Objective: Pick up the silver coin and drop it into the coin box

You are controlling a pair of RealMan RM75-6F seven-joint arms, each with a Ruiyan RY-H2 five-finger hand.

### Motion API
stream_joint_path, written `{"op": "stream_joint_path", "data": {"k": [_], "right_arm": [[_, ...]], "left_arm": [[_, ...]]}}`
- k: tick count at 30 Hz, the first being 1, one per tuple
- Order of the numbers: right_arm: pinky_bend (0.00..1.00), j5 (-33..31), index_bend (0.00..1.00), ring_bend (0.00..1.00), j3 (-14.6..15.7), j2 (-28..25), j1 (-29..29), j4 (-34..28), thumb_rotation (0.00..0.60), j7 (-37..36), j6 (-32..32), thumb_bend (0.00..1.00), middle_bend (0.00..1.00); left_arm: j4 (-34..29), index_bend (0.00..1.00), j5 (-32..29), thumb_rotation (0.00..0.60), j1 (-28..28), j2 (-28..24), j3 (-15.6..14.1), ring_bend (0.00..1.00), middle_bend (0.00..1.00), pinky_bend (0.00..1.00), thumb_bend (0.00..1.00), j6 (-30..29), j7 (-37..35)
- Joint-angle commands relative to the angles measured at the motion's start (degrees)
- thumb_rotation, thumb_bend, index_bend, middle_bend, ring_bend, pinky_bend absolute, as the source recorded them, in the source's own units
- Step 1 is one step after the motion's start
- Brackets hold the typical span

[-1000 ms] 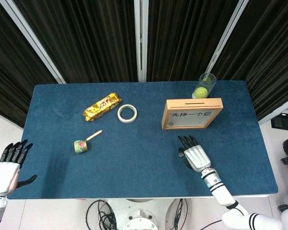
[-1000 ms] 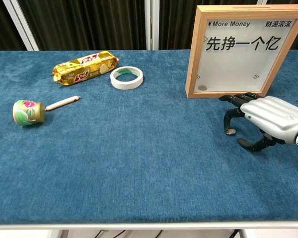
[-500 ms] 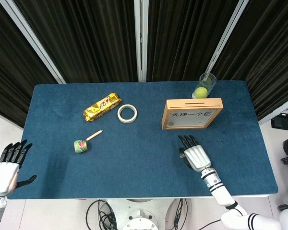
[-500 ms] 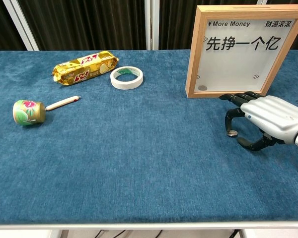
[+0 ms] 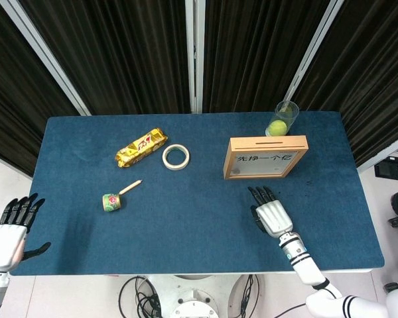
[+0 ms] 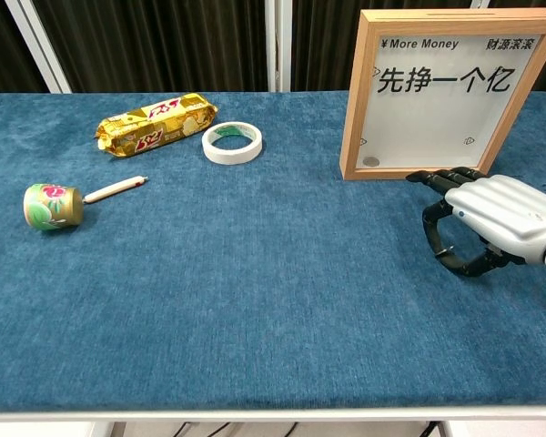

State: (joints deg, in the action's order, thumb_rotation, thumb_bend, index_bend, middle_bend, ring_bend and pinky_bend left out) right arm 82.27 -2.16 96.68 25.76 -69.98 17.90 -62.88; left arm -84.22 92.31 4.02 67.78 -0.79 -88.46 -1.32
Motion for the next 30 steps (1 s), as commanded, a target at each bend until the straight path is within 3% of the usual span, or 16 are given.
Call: {"op": "stream_joint_path", "data": {"k": [1,20,30], "right_arm": [[0.0,0.11,0.63,0.0,0.05,-0.05,-0.06,-0.04,0.6,-0.03,-0.23,0.33,0.01],[0.0,0.09,0.63,0.0,0.27,-1.24,-0.02,-1.11,0.6,-0.14,-0.08,0.32,0.02],[0.0,-0.07,0.58,0.0,0.35,-1.69,0.03,-1.58,0.6,0.08,0.14,0.32,0.02]], "left_arm": [[-0.01,0.08,0.03,0.6,-0.01,-0.01,-0.01,0.0,0.0,0.0,0.1,-0.05,-0.04],[-0.49,0.08,0.25,0.6,0.14,-0.23,-0.17,0.0,0.0,0.0,0.1,0.22,0.22],[-0.43,0.08,0.36,0.6,0.14,-0.25,-0.21,0.0,0.0,0.0,0.1,0.15,-0.06]]}}
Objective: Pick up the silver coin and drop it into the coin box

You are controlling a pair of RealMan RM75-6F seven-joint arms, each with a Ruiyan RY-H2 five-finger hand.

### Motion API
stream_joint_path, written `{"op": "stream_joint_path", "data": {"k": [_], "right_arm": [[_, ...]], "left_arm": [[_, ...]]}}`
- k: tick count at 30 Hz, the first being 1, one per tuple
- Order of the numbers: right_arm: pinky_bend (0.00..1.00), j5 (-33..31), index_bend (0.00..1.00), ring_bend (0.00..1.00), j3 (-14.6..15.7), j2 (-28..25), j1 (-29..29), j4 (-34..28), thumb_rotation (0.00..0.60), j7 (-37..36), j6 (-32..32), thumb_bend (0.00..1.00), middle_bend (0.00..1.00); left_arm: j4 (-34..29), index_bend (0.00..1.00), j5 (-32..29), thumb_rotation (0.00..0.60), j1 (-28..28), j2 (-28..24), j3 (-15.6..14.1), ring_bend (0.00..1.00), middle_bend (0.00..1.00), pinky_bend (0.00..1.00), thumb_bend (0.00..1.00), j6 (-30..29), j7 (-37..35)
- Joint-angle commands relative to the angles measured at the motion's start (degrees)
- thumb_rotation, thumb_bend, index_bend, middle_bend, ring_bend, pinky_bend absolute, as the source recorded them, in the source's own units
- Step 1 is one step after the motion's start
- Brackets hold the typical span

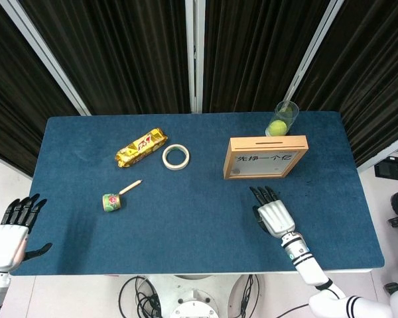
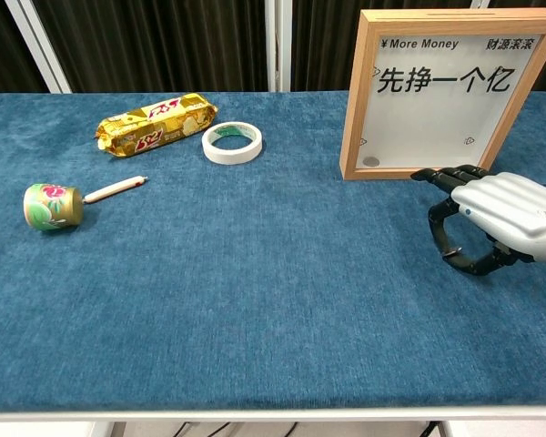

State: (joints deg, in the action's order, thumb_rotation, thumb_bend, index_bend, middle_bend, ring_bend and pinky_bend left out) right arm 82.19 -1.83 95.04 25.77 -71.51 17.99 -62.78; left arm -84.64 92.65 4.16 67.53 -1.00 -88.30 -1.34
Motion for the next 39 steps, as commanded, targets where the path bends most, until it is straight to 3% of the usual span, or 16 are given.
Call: {"op": "stream_joint_path", "data": {"k": [1,20,30,39], "right_arm": [[0.0,0.02,0.57,0.0,0.03,-0.09,0.03,-0.1,0.6,0.0,0.04,0.32,0.02],[0.0,0.29,0.55,0.0,0.01,-0.5,-0.05,-0.48,0.6,-0.28,-0.58,0.32,0.02],[0.0,0.44,0.65,0.0,-0.22,-0.54,-0.28,-0.53,0.6,-0.2,-1.53,0.32,0.04],[0.0,2.58,0.67,0.0,-0.23,-3.46,-1.05,-4.48,0.6,-0.23,-5.01,0.33,0.05]], "left_arm": [[-0.02,0.08,0.05,0.6,0.0,-0.02,-0.01,0.0,0.0,0.0,0.1,-0.03,-0.07],[0.02,0.08,0.28,0.6,0.0,0.0,-0.09,0.0,0.0,0.0,0.1,-0.19,-0.21],[0.02,0.08,0.32,0.6,-0.03,-0.01,-0.15,0.0,0.0,0.0,0.1,-0.2,-0.25],[-0.12,0.08,0.5,0.6,-0.13,-0.1,-0.15,0.0,0.0,0.0,0.1,-0.55,-0.23]]}}
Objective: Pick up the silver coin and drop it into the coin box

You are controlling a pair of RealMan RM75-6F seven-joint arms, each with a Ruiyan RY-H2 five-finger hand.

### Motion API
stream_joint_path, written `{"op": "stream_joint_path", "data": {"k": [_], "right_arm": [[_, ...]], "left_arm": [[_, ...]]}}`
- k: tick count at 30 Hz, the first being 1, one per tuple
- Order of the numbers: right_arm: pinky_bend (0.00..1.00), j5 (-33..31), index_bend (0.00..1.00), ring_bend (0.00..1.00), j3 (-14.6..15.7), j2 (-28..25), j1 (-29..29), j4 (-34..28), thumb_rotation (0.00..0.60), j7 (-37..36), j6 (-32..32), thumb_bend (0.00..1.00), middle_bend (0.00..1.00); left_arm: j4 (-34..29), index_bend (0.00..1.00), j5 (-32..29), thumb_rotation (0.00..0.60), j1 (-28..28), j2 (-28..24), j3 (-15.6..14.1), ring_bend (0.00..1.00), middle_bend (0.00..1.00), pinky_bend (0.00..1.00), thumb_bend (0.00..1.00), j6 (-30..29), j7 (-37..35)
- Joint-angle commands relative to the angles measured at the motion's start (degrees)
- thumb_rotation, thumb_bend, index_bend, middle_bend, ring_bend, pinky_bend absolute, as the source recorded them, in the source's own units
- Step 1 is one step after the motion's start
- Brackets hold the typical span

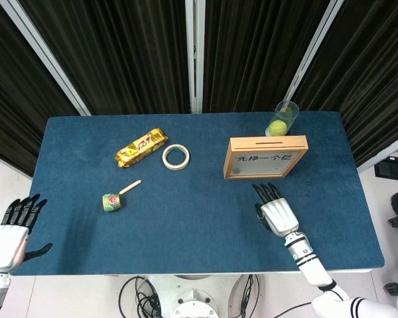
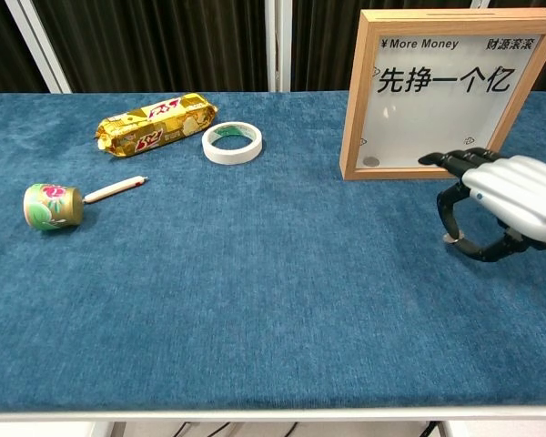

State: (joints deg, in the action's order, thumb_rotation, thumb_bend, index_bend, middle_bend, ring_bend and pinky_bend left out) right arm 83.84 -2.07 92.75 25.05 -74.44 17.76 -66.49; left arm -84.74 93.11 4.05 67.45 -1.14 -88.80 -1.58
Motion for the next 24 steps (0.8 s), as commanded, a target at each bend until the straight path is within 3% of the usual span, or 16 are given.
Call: {"op": "stream_joint_path", "data": {"k": [1,10,16,20,24], "right_arm": [[0.0,1.26,0.67,0.0,0.01,-1.65,-0.42,-2.24,0.6,0.04,-1.79,0.33,0.05],[0.0,6.42,0.68,0.0,-0.75,-8.43,-1.81,-13.66,0.6,0.67,-9.15,0.33,0.06],[0.0,10.64,0.69,0.0,-2.83,-14.97,-2.66,-24.3,0.6,2.84,-14.83,0.33,0.06],[0.0,9.56,0.69,0.0,-6.77,-19.58,-1.88,-31.21,0.6,5.03,-15.51,0.33,0.06],[0.0,1.78,0.7,0.0,-12.66,-23.63,0.69,-36.81,0.6,7.71,-11.8,0.33,0.06]], "left_arm": [[-0.04,0.08,0.1,0.6,-0.06,-0.02,-0.03,0.0,0.0,0.0,0.1,-0.13,-0.02],[-0.4,0.08,0.53,0.6,-0.8,-0.4,-0.23,0.0,0.0,0.0,0.1,-1.54,-1.08],[-0.9,0.08,1.46,0.6,-1.08,-0.78,-0.24,0.0,0.0,0.0,0.1,-2.77,-1.19],[-1.34,0.08,2.06,0.6,-0.97,-1.08,-0.28,0.0,0.0,0.0,0.1,-2.98,-1.05],[-1.88,0.08,2.48,0.6,-0.83,-1.31,-0.26,0.0,0.0,0.0,0.1,-3.07,-0.85]]}}
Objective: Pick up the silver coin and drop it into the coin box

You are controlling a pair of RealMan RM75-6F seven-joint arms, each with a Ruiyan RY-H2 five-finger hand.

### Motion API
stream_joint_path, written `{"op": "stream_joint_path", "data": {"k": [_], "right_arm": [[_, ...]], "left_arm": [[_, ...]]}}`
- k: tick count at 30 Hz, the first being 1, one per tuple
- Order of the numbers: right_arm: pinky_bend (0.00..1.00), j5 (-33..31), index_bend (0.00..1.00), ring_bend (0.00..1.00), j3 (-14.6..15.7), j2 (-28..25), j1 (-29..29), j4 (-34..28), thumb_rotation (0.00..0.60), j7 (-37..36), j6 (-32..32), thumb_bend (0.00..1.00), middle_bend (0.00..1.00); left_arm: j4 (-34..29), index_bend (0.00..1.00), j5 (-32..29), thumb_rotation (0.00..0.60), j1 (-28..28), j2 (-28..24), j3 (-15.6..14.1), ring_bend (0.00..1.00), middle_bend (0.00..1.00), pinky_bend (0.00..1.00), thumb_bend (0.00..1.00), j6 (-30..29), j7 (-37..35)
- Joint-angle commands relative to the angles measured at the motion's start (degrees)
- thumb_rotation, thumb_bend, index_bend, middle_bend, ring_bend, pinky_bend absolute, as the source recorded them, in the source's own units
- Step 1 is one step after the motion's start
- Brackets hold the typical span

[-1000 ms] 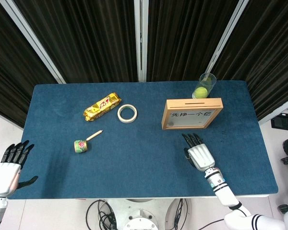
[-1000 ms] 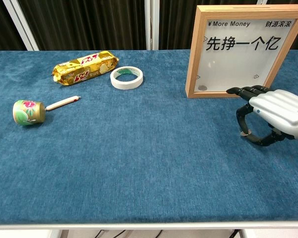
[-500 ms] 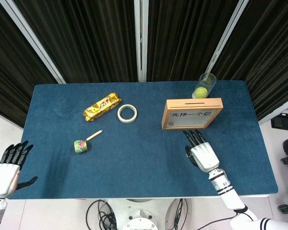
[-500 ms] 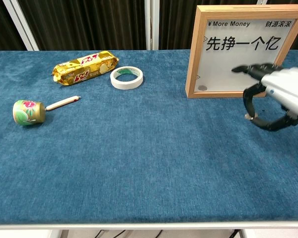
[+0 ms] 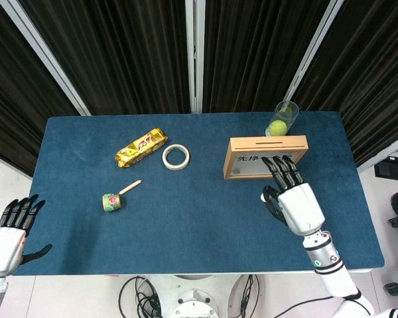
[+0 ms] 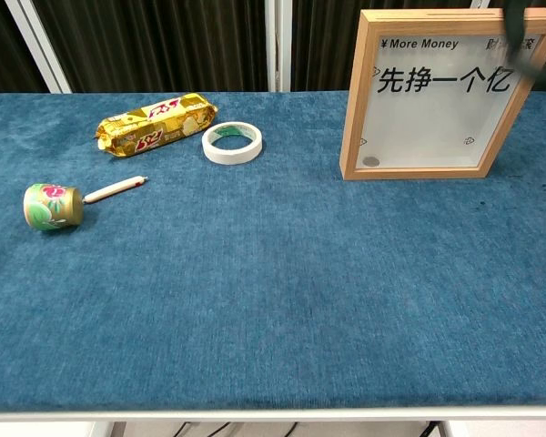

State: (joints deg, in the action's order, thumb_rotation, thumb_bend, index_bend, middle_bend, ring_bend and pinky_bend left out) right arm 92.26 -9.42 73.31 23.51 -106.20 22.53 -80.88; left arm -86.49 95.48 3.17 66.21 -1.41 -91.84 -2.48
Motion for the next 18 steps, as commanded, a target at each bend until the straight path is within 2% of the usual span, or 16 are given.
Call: {"op": "stream_joint_path", "data": {"k": [1,4,8,13,18], "right_arm": [[0.0,-10.27,0.7,0.0,-7.28,-5.43,3.33,-6.7,0.6,3.77,4.4,0.33,0.06],[0.0,-19.29,0.71,0.0,-11.85,-8.21,6.45,-9.57,0.6,5.36,8.74,0.33,0.06],[0.0,-29.95,0.71,0.0,-16.29,-9.77,11.22,-9.92,0.6,9.35,12.5,0.33,0.06],[0.0,-44.39,0.71,0.0,-20.01,-9.61,18.06,-8.95,0.6,14.02,15.46,0.33,0.06],[0.0,-59.02,0.72,0.0,-21.82,-10.0,24.16,-8.35,0.6,17.7,17.03,0.33,0.07]], "left_arm": [[-0.23,0.08,0.2,0.6,0.08,-0.1,0.02,0.0,0.0,0.0,0.1,-0.04,0.08],[-0.32,0.08,0.18,0.6,0.14,-0.11,0.03,0.0,0.0,0.0,0.1,0.06,-0.02],[-0.15,0.08,0.06,0.6,0.24,-0.04,0.13,0.0,0.0,0.0,0.1,0.19,-0.38],[0.1,0.08,0.04,0.6,0.37,-0.12,0.15,0.0,0.0,0.0,0.1,0.39,-0.7],[0.29,0.08,-0.28,0.6,0.33,-0.55,0.24,0.0,0.0,0.0,0.1,0.42,-1.14]]}}
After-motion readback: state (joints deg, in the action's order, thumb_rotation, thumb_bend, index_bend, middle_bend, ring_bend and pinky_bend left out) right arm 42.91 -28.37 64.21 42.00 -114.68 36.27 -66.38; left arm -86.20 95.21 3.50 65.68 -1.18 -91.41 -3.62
